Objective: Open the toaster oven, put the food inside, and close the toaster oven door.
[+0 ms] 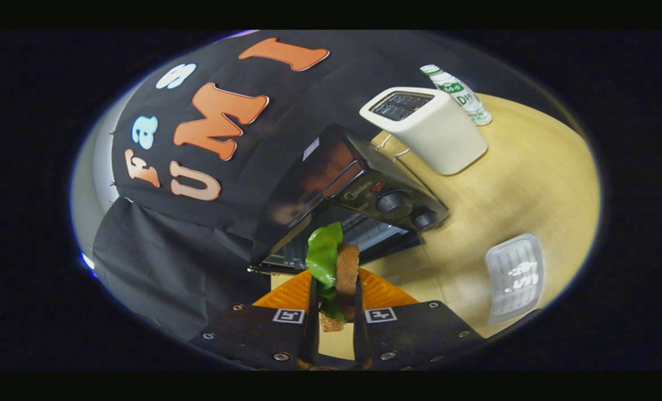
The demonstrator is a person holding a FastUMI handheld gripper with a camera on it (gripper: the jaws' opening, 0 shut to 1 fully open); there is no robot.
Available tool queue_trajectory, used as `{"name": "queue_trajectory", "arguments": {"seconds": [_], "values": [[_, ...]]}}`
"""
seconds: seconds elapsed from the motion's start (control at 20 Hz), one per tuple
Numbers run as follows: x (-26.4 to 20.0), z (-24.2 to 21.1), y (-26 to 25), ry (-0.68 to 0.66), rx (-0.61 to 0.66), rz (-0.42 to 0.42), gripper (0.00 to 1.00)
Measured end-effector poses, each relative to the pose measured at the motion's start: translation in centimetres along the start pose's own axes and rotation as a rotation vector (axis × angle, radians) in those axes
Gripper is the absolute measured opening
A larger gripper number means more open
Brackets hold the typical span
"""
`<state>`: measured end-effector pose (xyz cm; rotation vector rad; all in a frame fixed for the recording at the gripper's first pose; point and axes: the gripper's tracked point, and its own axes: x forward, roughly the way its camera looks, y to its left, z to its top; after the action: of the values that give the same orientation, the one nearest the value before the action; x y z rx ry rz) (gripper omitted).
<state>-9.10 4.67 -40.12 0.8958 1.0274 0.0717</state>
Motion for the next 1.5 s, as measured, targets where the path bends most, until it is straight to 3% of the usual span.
{"name": "queue_trajectory", "arguments": {"seconds": [0.85,1.2,1.3,1.5], "values": [[13.3,0.5,1.5,-0.263,0.306,0.004,0.25],[14.2,1.0,1.1,-0.373,0.078,-0.126,0.28],[14.1,1.3,0.3,-0.367,0.040,-0.166,0.33],[13.0,1.8,-0.6,-0.347,-0.135,-0.276,0.54]]}}
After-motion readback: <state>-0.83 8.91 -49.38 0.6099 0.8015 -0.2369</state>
